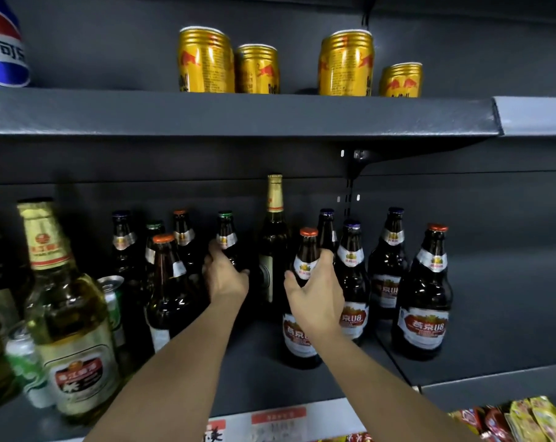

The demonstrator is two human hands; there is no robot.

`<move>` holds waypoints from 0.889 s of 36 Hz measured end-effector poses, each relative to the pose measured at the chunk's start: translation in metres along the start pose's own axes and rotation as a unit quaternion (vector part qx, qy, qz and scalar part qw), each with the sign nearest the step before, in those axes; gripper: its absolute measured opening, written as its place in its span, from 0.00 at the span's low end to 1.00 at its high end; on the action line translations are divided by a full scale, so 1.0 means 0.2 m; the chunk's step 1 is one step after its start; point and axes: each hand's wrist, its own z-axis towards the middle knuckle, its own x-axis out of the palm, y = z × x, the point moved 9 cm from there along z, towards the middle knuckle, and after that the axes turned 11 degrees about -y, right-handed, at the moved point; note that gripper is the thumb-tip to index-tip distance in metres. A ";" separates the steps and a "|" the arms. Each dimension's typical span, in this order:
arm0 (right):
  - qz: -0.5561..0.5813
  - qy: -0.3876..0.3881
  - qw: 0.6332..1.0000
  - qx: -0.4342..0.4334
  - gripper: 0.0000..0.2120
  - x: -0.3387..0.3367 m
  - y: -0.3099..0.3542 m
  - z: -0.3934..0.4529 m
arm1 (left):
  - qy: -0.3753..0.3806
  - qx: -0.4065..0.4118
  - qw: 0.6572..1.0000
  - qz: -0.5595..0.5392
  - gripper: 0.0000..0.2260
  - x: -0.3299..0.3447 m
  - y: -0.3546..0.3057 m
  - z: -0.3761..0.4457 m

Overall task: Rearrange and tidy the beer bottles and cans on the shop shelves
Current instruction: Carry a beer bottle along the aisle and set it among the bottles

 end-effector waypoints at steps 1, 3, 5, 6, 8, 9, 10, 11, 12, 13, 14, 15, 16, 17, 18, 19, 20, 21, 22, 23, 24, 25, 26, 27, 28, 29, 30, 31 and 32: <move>-0.001 -0.001 1.000 0.000 0.17 0.00 0.00 0.00 | 0.003 0.003 1.000 0.002 0.41 0.01 0.00 0.01; -0.007 -0.002 1.000 0.004 0.17 0.00 0.00 0.00 | 0.004 0.007 1.000 0.008 0.42 0.02 0.00 0.01; -0.014 -0.007 1.000 0.008 0.18 0.00 0.00 0.00 | -0.013 0.013 1.000 0.018 0.43 0.01 -0.02 -0.01; -0.016 -0.012 1.000 0.009 0.17 0.00 0.00 0.00 | -0.036 0.029 0.999 0.027 0.43 0.00 -0.03 -0.03; -0.018 -0.018 1.000 0.008 0.18 -0.01 0.00 0.00 | -0.099 0.084 0.991 0.042 0.42 -0.06 -0.10 -0.08; -0.018 -0.021 1.000 0.009 0.18 -0.01 0.00 -0.01 | -0.134 0.113 0.984 0.038 0.41 -0.09 -0.14 -0.10; -0.018 -0.024 1.000 0.009 0.18 -0.01 0.00 -0.01 | -0.165 0.141 0.976 0.023 0.39 -0.11 -0.18 -0.13; -0.017 -0.027 0.999 0.008 0.18 -0.01 0.00 -0.01 | -0.184 0.167 0.969 0.003 0.36 -0.13 -0.22 -0.16; -0.017 -0.030 0.999 0.005 0.18 -0.01 0.00 -0.01 | -0.179 0.184 0.966 -0.025 0.31 -0.14 -0.27 -0.17; -0.018 -0.033 0.999 0.002 0.18 -0.01 0.01 -0.01 | -0.154 0.188 0.968 -0.057 0.27 -0.12 -0.31 -0.17; -0.017 -0.036 0.999 0.000 0.18 -0.01 0.01 0.00 | -0.120 0.184 0.972 -0.084 0.23 -0.09 -0.35 -0.16; -0.018 -0.037 0.999 -0.002 0.18 -0.01 0.01 -0.01 | -0.091 0.175 0.974 -0.110 0.22 -0.06 -0.37 -0.14; -0.017 -0.038 0.999 -0.004 0.18 -0.01 0.01 -0.01 | -0.062 0.160 0.976 -0.134 0.23 -0.01 -0.39 -0.12; -0.017 -0.038 0.999 -0.006 0.18 -0.01 0.01 -0.01 | -0.024 0.131 0.979 -0.157 0.26 0.05 -0.39 -0.08; -0.015 -0.038 0.999 -0.007 0.17 -0.01 0.01 -0.01 | 0.019 0.095 0.979 -0.178 0.31 0.12 -0.39 -0.05; -0.014 -0.037 0.999 -0.009 0.17 -0.01 0.00 -0.01 | 0.065 0.050 0.978 -0.191 0.35 0.19 -0.38 -0.02; -0.014 -0.035 0.999 -0.011 0.17 -0.01 0.00 -0.01 | 0.098 0.014 0.975 -0.200 0.39 0.25 -0.37 0.00; -0.015 -0.034 0.999 -0.014 0.17 -0.01 0.00 -0.01 | 0.122 -0.014 0.973 -0.197 0.43 0.31 -0.36 0.03; -0.016 -0.032 0.999 -0.016 0.17 -0.01 0.00 0.00 | 0.135 -0.026 0.972 -0.188 0.46 0.36 -0.34 0.05; -0.017 -0.031 0.999 -0.017 0.18 -0.01 0.00 0.00 | 0.145 -0.029 0.975 -0.167 0.49 0.40 -0.32 0.07; -0.017 -0.030 0.999 -0.017 0.18 -0.01 0.00 0.00 | 0.154 -0.021 0.977 -0.148 0.51 0.43 -0.31 0.09; -0.016 -0.030 0.999 -0.016 0.18 -0.01 -0.01 0.00 | 0.156 -0.016 0.979 -0.133 0.51 0.45 -0.29 0.10; -0.016 -0.031 0.999 -0.016 0.17 0.00 -0.01 0.00 | 0.151 -0.013 0.981 -0.125 0.50 0.45 -0.28 0.11; -0.018 -0.032 0.999 -0.016 0.17 0.00 -0.01 0.00 | 0.142 -0.011 0.983 -0.117 0.46 0.44 -0.28 0.10; -0.019 -0.033 0.999 -0.016 0.17 0.00 -0.01 0.00 | 0.126 -0.003 0.986 -0.110 0.42 0.41 -0.29 0.08; -0.019 -0.033 0.999 -0.016 0.17 -0.01 -0.01 0.00 | 0.109 0.001 0.988 -0.106 0.39 0.37 -0.29 0.07; -0.018 -0.034 0.999 -0.017 0.17 -0.01 -0.01 0.00 | 0.091 0.008 0.990 -0.111 0.37 0.33 -0.30 0.05; -0.017 -0.034 0.999 -0.017 0.17 -0.01 0.00 0.00 | 0.076 0.005 0.990 -0.122 0.35 0.28 -0.30 0.02; -0.014 -0.035 0.999 -0.019 0.17 -0.01 0.00 0.00 | 0.061 0.007 0.989 -0.133 0.34 0.24 -0.30 -0.01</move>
